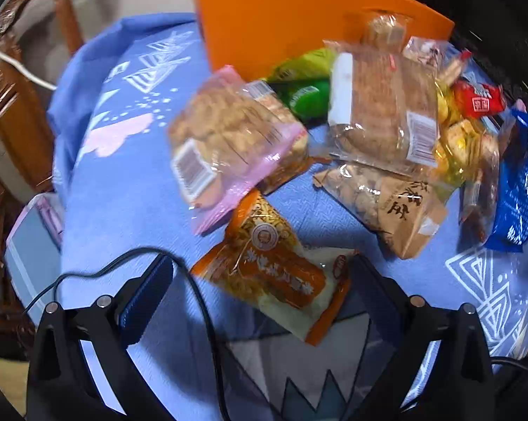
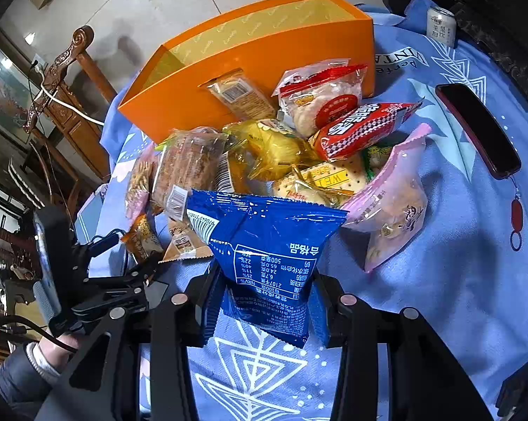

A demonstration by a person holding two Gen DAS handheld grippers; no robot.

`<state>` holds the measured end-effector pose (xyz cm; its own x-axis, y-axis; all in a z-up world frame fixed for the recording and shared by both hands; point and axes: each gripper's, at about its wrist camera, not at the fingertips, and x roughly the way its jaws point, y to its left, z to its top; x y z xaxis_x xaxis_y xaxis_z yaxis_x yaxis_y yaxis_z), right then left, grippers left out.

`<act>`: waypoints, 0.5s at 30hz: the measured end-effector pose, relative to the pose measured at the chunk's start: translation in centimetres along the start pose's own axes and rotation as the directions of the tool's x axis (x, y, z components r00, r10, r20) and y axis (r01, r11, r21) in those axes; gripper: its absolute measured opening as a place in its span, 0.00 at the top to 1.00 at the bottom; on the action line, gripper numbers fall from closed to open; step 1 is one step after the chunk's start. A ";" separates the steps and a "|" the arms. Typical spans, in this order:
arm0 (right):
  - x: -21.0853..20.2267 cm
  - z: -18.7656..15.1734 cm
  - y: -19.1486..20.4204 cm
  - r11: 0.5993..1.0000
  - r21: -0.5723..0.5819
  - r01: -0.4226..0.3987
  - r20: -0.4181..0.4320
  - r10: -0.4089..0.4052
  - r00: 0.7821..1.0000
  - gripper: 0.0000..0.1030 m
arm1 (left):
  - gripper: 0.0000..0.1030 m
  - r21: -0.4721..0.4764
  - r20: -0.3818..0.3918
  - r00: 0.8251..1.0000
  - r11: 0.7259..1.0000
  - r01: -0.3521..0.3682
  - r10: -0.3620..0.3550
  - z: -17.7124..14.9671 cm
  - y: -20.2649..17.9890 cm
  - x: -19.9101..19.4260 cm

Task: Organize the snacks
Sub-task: 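Grasp the blue chip bag with the right tool while the left grasps the brown snack packet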

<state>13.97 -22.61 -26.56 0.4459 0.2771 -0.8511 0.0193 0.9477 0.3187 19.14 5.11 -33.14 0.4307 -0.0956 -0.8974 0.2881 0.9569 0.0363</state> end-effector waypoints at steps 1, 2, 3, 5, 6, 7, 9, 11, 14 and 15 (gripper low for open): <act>0.1 0.0 0.0 1.000 0.003 0.002 -0.001 -0.002 1.000 0.58 | 0.04 0.006 0.003 1.000 1.000 0.014 -0.014 0.2 0.0 0.3; 0.2 0.0 0.1 1.000 0.005 0.004 0.000 -0.004 1.000 0.58 | 0.04 0.012 0.006 1.000 1.000 0.025 -0.025 0.3 0.0 0.6; 0.3 0.0 0.0 1.000 0.009 0.007 -0.002 -0.007 1.000 0.58 | 0.04 0.017 0.009 0.999 0.999 0.032 -0.032 0.3 0.1 0.8; 0.5 0.1 -0.1 1.000 0.013 0.010 -0.006 -0.010 1.000 0.58 | 0.04 0.038 0.034 0.999 0.998 0.039 -0.041 0.2 0.0 1.2; 0.6 0.1 -0.1 1.000 0.014 0.012 -0.008 -0.012 1.000 0.58 | 0.04 0.049 0.027 0.998 0.997 0.052 -0.053 0.2 -0.1 1.5; 0.6 0.1 -0.1 1.000 0.014 0.014 -0.009 -0.014 1.000 0.58 | 0.04 0.059 0.044 0.997 0.996 0.062 -0.065 0.2 -0.3 1.4; 0.7 0.1 0.1 1.000 0.014 0.019 -0.009 -0.019 1.000 0.58 | 0.14 0.072 0.061 0.995 0.995 0.071 -0.075 0.0 -0.4 1.3; 0.6 0.1 0.1 1.000 0.019 0.022 -0.005 -0.022 1.000 0.58 | 0.26 0.088 0.083 0.993 0.993 0.080 -0.087 -0.3 -0.6 0.7; 0.7 0.3 0.1 0.999 0.022 0.026 -0.001 -0.026 1.000 0.58 | 0.39 0.097 0.102 0.989 0.991 0.093 -0.103 -0.7 -0.8 0.0; 0.7 0.2 0.2 1.000 0.021 0.024 -0.003 -0.024 1.000 0.58 | 0.41 0.099 0.108 0.989 0.991 0.093 -0.103 -0.8 -0.9 -0.3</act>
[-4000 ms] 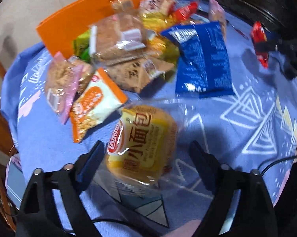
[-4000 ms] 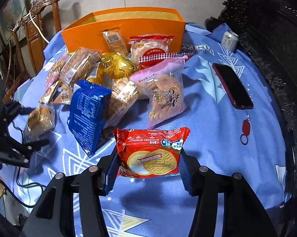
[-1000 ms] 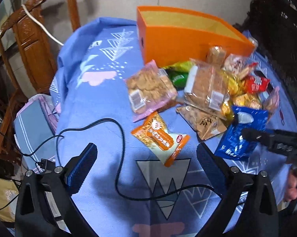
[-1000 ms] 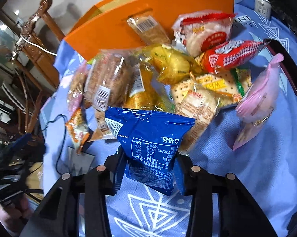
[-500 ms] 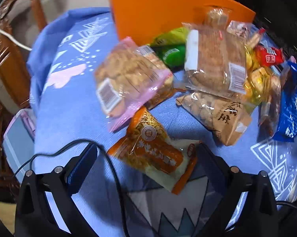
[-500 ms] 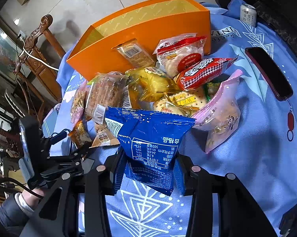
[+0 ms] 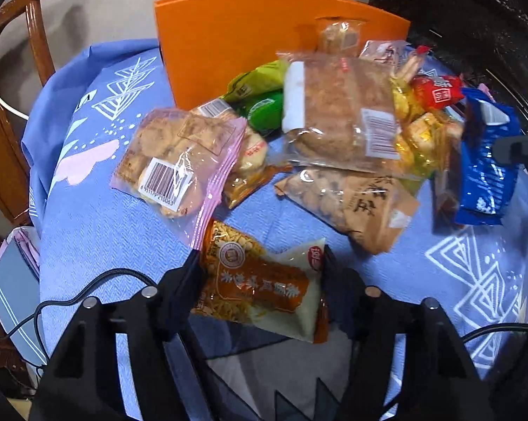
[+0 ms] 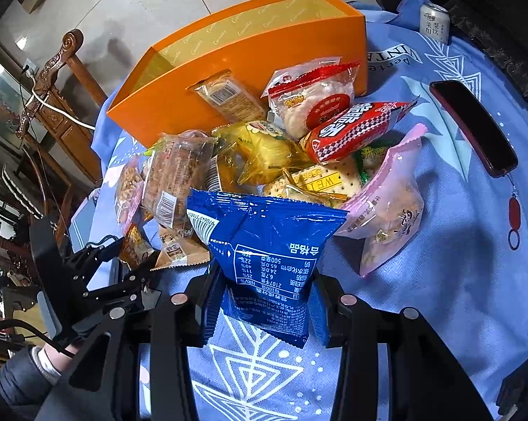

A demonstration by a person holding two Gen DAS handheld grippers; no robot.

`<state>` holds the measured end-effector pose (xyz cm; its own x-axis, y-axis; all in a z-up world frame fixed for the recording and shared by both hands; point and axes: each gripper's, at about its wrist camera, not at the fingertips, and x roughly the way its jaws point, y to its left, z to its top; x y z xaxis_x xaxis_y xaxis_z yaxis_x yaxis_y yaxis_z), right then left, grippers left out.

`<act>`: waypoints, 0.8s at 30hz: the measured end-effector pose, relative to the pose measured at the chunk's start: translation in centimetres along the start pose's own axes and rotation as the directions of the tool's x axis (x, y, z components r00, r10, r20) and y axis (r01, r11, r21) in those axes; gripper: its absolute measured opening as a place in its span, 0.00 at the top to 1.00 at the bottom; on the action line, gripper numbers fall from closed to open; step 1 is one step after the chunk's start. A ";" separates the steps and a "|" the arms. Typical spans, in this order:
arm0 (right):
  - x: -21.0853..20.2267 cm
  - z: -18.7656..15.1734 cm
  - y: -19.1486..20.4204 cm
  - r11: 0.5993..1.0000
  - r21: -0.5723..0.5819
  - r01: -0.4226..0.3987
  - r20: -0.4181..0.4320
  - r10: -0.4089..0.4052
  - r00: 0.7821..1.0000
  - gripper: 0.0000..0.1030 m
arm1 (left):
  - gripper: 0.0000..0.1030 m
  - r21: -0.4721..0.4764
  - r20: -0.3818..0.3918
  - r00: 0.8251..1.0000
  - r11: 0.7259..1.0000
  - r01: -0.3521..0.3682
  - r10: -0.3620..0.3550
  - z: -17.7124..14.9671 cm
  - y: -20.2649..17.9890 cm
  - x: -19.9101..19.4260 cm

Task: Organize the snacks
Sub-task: 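Grasp the blue chip bag with the right tool while the left grasps the brown snack packet, then carry both bags over the orange box and release them inside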

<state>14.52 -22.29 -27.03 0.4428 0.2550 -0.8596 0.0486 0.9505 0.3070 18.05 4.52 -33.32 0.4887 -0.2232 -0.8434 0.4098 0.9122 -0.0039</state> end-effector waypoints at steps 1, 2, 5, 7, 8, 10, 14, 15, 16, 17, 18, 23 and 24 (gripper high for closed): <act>0.1 0.0 0.1 1.000 -0.004 -0.001 -0.002 0.001 1.000 0.58 | 0.42 -0.001 0.006 1.000 1.000 0.001 -0.001 -0.1 -0.2 -0.2; 0.1 -0.1 0.2 1.000 -0.008 -0.002 -0.003 0.002 1.000 0.58 | 0.43 -0.007 0.009 1.000 1.000 0.006 -0.006 -0.2 -0.3 -0.4; 0.0 -0.1 0.4 1.000 -0.016 -0.001 -0.002 0.001 1.000 0.58 | 0.44 -0.029 0.027 0.999 0.999 0.018 -0.018 -0.6 -0.6 -1.4; -0.1 0.0 0.4 1.000 -0.015 0.002 0.004 -0.002 1.000 0.58 | 0.44 -0.037 0.043 0.999 0.999 0.020 -0.018 -0.7 -0.6 -2.2; -0.1 0.0 0.4 1.000 -0.013 0.003 0.006 -0.003 1.000 0.58 | 0.44 -0.040 0.050 0.999 0.999 0.022 -0.020 -0.6 -0.6 -2.5; -0.2 0.1 0.4 1.000 -0.012 0.004 0.009 -0.004 1.000 0.58 | 0.44 -0.046 0.064 0.998 0.999 0.024 -0.021 -0.7 -0.7 -3.6; -0.6 0.2 0.6 1.000 -0.020 -0.002 0.023 0.002 1.000 0.58 | 0.44 -0.054 0.103 0.994 0.998 0.026 -0.020 -0.3 -0.7 -6.0; -0.9 0.3 0.7 1.000 -0.025 -0.002 0.032 0.003 0.999 0.58 | 0.44 -0.057 0.119 0.993 0.998 0.028 -0.022 0.0 -0.7 -6.9; -1.2 0.4 0.9 1.000 -0.031 -0.003 0.042 0.004 0.999 0.58 | 0.44 -0.058 0.141 0.990 0.998 0.030 -0.021 0.6 -0.6 -7.9; -1.5 0.5 1.0 0.999 -0.034 -0.004 0.049 0.006 0.999 0.58 | 0.44 -0.055 0.165 0.986 0.998 0.030 -0.020 1.2 -0.5 -8.9; -1.9 0.8 1.1 0.999 -0.039 -0.008 0.062 0.010 0.998 0.58 | 0.44 -0.053 0.183 0.983 0.998 0.031 -0.021 1.7 -0.4 -9.5; -4.7 2.9 1.9 0.997 -0.062 -0.041 0.149 0.050 0.988 0.58 | 0.44 -0.062 0.313 0.949 0.997 0.049 -0.027 6.7 0.5 -13.7; -5.5 3.6 2.1 0.996 -0.070 -0.046 0.175 0.058 0.983 0.58 | 0.44 -0.061 0.334 0.942 0.997 0.052 -0.029 8.0 0.7 -14.2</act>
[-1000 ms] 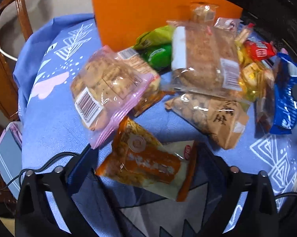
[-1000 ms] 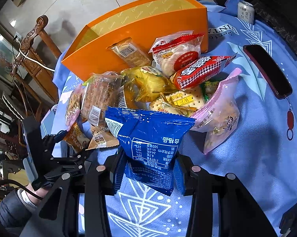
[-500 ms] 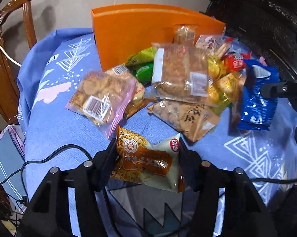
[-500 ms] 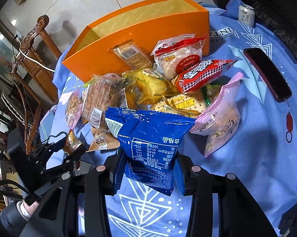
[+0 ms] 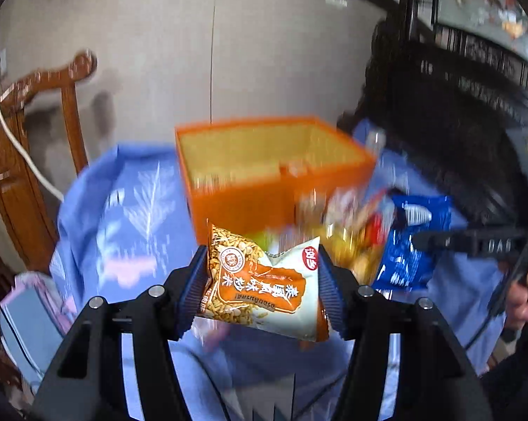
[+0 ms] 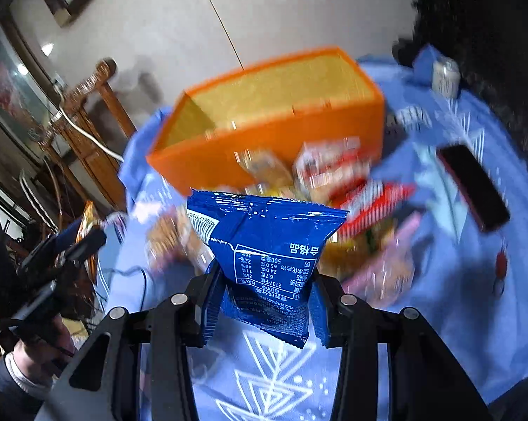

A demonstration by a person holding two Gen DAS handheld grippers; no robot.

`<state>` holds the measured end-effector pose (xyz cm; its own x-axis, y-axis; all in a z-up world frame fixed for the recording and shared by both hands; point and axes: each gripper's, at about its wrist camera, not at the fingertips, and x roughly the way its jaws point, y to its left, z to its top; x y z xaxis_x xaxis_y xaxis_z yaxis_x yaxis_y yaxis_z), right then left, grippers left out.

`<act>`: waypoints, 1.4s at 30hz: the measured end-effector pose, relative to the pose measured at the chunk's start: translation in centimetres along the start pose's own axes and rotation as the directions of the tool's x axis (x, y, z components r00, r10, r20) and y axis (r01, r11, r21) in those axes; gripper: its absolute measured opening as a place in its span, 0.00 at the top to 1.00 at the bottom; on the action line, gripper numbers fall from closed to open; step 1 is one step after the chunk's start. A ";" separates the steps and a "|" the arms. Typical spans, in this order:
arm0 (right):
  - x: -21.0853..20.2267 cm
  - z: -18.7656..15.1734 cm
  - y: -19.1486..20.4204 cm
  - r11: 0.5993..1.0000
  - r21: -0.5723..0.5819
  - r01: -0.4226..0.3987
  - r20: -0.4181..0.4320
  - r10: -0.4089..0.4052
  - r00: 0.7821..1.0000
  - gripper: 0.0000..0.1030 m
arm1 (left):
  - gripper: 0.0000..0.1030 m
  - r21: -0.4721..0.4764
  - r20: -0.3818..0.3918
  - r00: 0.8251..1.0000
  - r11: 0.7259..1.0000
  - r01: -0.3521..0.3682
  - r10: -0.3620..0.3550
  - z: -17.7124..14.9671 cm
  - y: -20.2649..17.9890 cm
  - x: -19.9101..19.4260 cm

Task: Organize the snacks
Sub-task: 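Carry both bags over the orange box and release them inside, then grasp the clear bread loaf packet with the left tool while the right grasps the cream bread packet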

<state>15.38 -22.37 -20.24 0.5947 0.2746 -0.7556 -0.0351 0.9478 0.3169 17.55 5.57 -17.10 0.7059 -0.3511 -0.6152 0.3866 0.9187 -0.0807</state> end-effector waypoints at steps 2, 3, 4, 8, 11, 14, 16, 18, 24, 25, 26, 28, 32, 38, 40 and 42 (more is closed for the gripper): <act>-1.0 2.0 0.3 1.000 -0.006 -0.015 0.051 0.016 0.999 0.58 | 0.44 0.001 0.030 1.000 1.000 0.008 -0.008 2.2 0.1 0.3; -1.2 2.9 0.3 1.000 -0.009 -0.022 0.070 0.023 0.997 0.58 | 0.44 0.003 0.046 0.999 1.000 0.014 -0.014 3.5 0.1 0.6; -1.5 3.9 0.4 1.000 -0.012 -0.028 0.090 0.029 0.995 0.58 | 0.44 0.009 0.066 0.998 1.000 0.019 -0.019 5.1 0.2 1.1; -1.8 9.9 1.1 0.998 -0.044 -0.038 0.186 0.046 0.981 0.58 | 0.44 0.037 0.117 0.993 0.999 0.031 -0.036 11.3 0.3 3.2; -1.6 13.9 1.7 0.997 -0.073 -0.029 0.248 0.047 0.968 0.58 | 0.35 0.032 0.140 0.990 0.999 0.021 -0.025 15.6 0.6 5.2; 0.0 18.2 2.2 0.995 -0.099 0.014 0.275 0.013 0.961 0.46 | 0.04 -0.018 0.076 0.994 0.997 -0.077 0.078 18.9 1.4 8.1; 0.0 19.1 2.0 0.997 -0.071 0.035 0.285 -0.014 0.958 0.41 | 0.04 -0.042 0.009 0.990 0.989 -0.141 0.141 19.5 1.7 9.4; -1.0 18.4 1.8 0.998 -0.065 0.005 0.324 0.017 0.946 0.39 | 0.04 -0.066 0.013 0.991 0.989 -0.133 0.134 18.2 2.0 9.2; -0.8 10.8 0.7 1.000 -0.018 0.009 0.230 -0.005 0.973 0.39 | 0.04 -0.090 -0.049 0.995 0.992 -0.091 0.087 10.4 1.3 9.0; -0.4 9.2 0.4 1.000 -0.010 0.020 0.199 -0.018 0.980 0.39 | 0.04 -0.085 -0.067 0.995 0.993 -0.084 0.078 9.2 1.0 9.0; 0.0 8.2 0.3 1.000 -0.008 0.029 0.180 -0.027 0.983 0.39 | 0.04 -0.078 -0.085 0.994 0.994 -0.079 0.072 8.1 0.7 9.1; 0.8 5.3 -0.3 0.998 0.019 0.052 0.124 -0.054 0.991 0.39 | 0.04 -0.058 -0.118 0.992 0.997 -0.054 0.047 5.8 0.0 9.2; 2.9 1.1 -1.2 0.993 0.082 0.088 0.024 -0.090 0.996 0.39 | 0.04 -0.018 -0.158 0.987 1.000 0.003 -0.006 2.0 -1.9 9.9; 4.6 -2.6 -1.7 0.985 0.136 0.105 -0.060 -0.098 0.993 0.40 | 0.04 0.005 -0.227 0.972 0.998 0.060 -0.057 -1.8 -3.7 11.3; 4.8 -2.9 -1.4 0.985 0.123 0.120 -0.064 -0.113 0.992 0.40 | 0.04 0.004 -0.246 0.967 0.997 0.076 -0.073 -2.8 -3.8 12.0; 4.6 -3.0 -1.1 0.985 0.126 0.114 -0.065 -0.107 0.992 0.40 | 0.04 0.008 -0.259 0.963 0.997 0.080 -0.075 -3.2 -3.8 12.5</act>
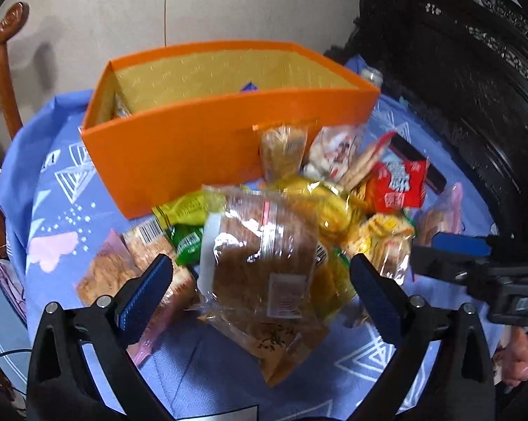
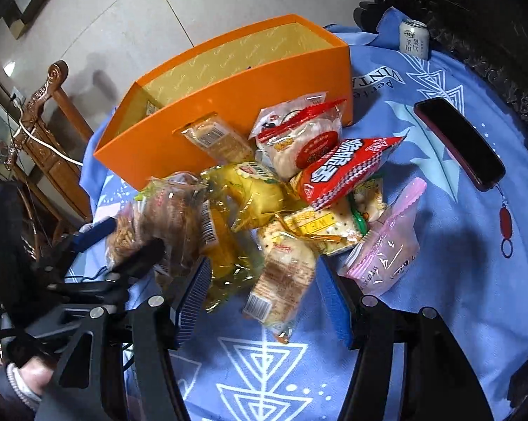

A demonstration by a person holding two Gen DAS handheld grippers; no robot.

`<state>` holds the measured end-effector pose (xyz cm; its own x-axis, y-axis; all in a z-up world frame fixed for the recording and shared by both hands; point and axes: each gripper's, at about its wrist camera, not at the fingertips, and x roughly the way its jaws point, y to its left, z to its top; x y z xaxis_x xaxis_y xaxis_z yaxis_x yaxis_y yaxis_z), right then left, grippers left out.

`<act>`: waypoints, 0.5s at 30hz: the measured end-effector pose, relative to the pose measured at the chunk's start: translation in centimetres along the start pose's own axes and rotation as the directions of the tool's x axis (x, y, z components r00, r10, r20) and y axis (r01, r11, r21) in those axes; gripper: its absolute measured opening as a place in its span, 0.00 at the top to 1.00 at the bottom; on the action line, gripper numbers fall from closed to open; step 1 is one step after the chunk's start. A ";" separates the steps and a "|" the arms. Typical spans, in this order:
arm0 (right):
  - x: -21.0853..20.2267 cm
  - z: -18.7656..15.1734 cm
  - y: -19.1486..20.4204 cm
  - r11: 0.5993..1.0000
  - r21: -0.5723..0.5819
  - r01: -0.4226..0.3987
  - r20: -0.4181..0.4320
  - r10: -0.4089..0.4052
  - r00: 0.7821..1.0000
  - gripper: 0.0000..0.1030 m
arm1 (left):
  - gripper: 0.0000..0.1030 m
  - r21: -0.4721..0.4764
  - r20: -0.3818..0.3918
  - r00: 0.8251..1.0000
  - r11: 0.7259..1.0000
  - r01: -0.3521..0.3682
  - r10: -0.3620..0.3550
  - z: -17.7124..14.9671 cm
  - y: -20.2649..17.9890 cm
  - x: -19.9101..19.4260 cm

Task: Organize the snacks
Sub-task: 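Grasp the clear bread loaf packet with the left tool while the right grasps the cream bread packet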

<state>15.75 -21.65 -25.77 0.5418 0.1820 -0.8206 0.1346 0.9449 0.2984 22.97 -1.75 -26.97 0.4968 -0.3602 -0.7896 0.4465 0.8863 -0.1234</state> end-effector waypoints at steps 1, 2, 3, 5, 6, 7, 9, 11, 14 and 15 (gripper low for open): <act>-0.3 0.0 0.3 1.000 -0.006 -0.006 0.003 0.006 1.000 0.40 | 0.04 0.004 -0.003 1.000 1.000 0.006 -0.006 -0.1 0.0 0.3; -0.6 0.0 0.4 1.000 -0.012 -0.014 0.009 0.014 1.000 0.40 | 0.04 0.009 -0.006 1.000 1.000 0.013 -0.013 -0.1 0.0 0.6; -0.9 -0.2 0.7 0.999 -0.027 -0.027 0.012 0.028 1.000 0.40 | 0.04 0.014 -0.006 1.000 1.000 0.021 -0.021 0.1 0.0 0.8; -1.0 -0.3 0.8 0.999 -0.039 -0.034 0.002 0.034 0.999 0.40 | 0.04 0.036 -0.002 0.999 0.998 0.043 -0.043 0.2 -0.1 1.2; -0.8 -0.4 0.6 0.999 -0.025 -0.033 -0.013 0.033 0.999 0.40 | 0.04 0.046 -0.004 0.999 0.998 0.052 -0.052 0.2 -0.2 1.5; -0.7 -0.4 0.3 0.999 -0.010 -0.037 -0.022 0.037 0.999 0.40 | 0.04 0.056 -0.010 0.998 0.997 0.061 -0.060 0.3 -0.3 2.1; -0.2 -0.4 -0.4 0.999 0.021 -0.026 -0.041 0.027 0.999 0.40 | 0.04 0.066 -0.023 0.998 0.996 0.058 -0.057 0.3 -0.3 3.0; 0.7 -0.5 -1.2 0.998 0.061 -0.018 -0.066 0.022 0.998 0.40 | 0.04 0.071 -0.035 0.998 0.996 0.052 -0.049 0.3 -0.2 3.9; 1.9 -0.7 -2.2 0.992 0.124 -0.015 -0.100 0.028 0.995 0.40 | 0.04 0.077 -0.038 0.998 0.996 0.049 -0.046 0.3 0.0 4.7; 2.3 -0.8 -2.4 0.990 0.139 -0.015 -0.109 0.030 0.994 0.41 | 0.10 0.080 -0.034 0.998 0.996 0.048 -0.045 0.2 0.0 4.9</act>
<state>16.02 -23.29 -28.74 0.4515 0.2388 -0.8597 0.2408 0.8951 0.3751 25.58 -3.55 -30.67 0.4506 -0.3898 -0.8031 0.5280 0.8418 -0.1123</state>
